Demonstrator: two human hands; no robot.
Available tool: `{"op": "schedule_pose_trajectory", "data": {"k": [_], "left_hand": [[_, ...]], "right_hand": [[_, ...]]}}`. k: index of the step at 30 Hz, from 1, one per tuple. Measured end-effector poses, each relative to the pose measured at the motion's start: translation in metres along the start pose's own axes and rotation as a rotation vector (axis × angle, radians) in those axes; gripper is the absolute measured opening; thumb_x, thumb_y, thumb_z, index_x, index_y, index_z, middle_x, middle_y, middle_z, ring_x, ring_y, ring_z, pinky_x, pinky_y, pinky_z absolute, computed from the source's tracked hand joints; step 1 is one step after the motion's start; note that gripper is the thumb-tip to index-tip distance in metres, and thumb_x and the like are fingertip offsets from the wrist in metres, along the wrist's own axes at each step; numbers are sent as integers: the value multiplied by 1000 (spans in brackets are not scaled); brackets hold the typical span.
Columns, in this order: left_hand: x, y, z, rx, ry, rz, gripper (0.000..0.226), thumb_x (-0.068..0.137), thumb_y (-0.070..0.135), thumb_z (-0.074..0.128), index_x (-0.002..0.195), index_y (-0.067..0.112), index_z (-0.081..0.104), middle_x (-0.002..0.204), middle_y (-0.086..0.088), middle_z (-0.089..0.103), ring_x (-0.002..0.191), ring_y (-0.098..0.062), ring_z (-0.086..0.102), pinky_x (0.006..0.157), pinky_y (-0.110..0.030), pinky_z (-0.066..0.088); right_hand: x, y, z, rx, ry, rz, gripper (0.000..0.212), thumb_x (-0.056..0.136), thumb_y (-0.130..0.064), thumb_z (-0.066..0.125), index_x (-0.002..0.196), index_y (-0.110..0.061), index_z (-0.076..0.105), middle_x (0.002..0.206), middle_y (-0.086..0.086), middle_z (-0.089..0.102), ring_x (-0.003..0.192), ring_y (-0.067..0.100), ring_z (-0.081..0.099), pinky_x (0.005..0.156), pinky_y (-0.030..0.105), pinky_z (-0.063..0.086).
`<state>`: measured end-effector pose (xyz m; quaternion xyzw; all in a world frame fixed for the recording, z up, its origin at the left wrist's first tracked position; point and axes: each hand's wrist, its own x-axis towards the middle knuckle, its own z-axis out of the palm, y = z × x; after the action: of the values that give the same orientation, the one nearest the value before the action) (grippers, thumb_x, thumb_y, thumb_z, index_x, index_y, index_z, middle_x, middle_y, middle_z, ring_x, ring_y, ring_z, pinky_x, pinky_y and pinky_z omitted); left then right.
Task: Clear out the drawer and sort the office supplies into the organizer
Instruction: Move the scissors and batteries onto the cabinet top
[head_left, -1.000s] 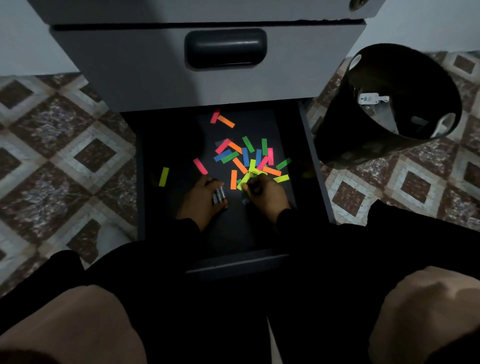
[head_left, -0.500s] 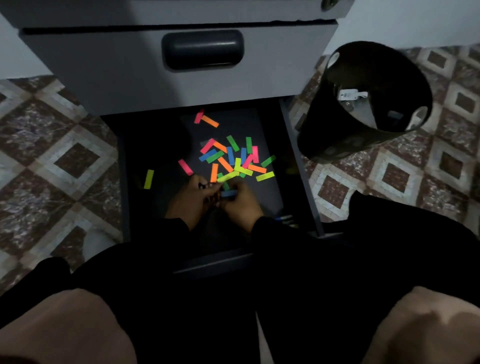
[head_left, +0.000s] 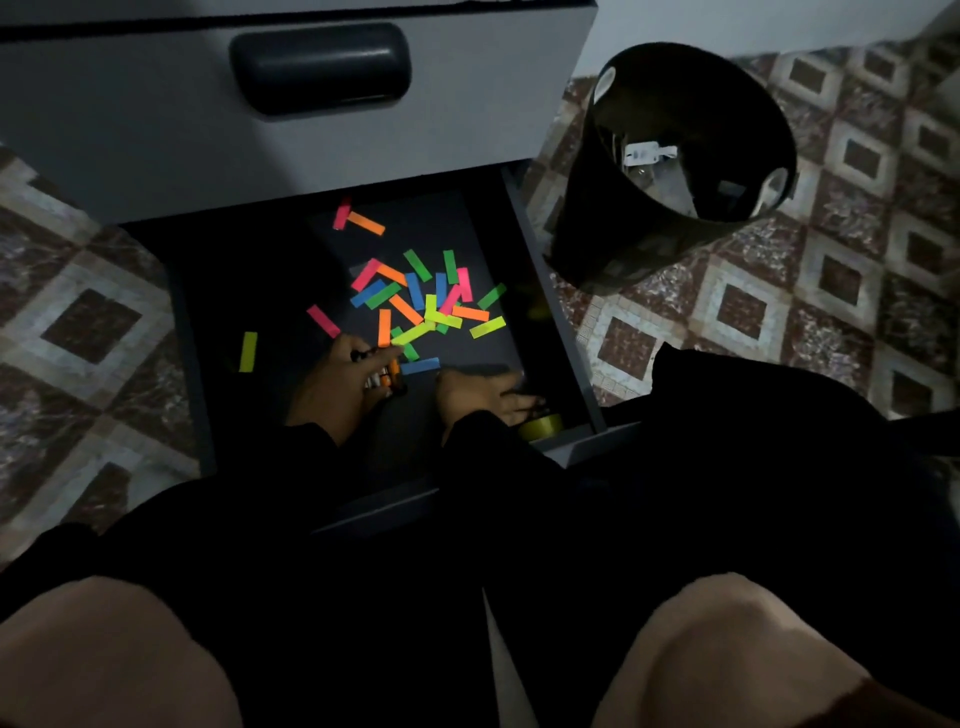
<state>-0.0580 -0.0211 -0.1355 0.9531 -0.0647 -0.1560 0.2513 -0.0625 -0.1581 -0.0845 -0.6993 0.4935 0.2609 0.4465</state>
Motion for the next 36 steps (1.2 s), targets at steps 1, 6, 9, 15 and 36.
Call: {"op": "schedule_pose_trajectory", "data": {"k": [1,6,9,15,36], "left_hand": [[0,-1,1,-2,-3,0,56,86,11,64,137,24,47,132,-8,37,123,-23,41,107,-28,30],[-1,-1,0,-31,14,18,55,84,9,66,135,23,50,129,-7,39,121,-23,42,107,-28,32],[-1,1,-1,-24,11,31,55,84,7,65,135,21,50,128,-10,40,119,-25,44,104,-29,33],[-2,1,-1,-10,2,23,55,85,7,64,136,22,49,130,-9,39,121,-24,43,107,-29,31],[-1,5,-11,-11,-27,-55,55,87,17,63,138,27,44,135,-3,37,125,-20,40,105,-24,28]], "right_hand": [[1,0,-1,26,-5,12,90,91,-31,54,148,-13,-14,152,17,-25,143,31,-15,116,40,0],[4,-4,-5,47,-21,9,84,94,-29,49,147,-9,-13,154,14,-20,144,30,-10,116,38,1],[-2,-6,5,17,10,-82,86,92,-29,52,148,-11,-10,154,15,-23,143,30,-16,116,43,1],[0,-1,7,115,28,-2,95,88,-29,59,148,-15,-15,153,12,-26,143,32,-14,116,43,3],[44,-17,-35,-614,-46,-513,70,85,-10,61,145,-21,27,151,16,12,132,42,30,111,45,30]]}}
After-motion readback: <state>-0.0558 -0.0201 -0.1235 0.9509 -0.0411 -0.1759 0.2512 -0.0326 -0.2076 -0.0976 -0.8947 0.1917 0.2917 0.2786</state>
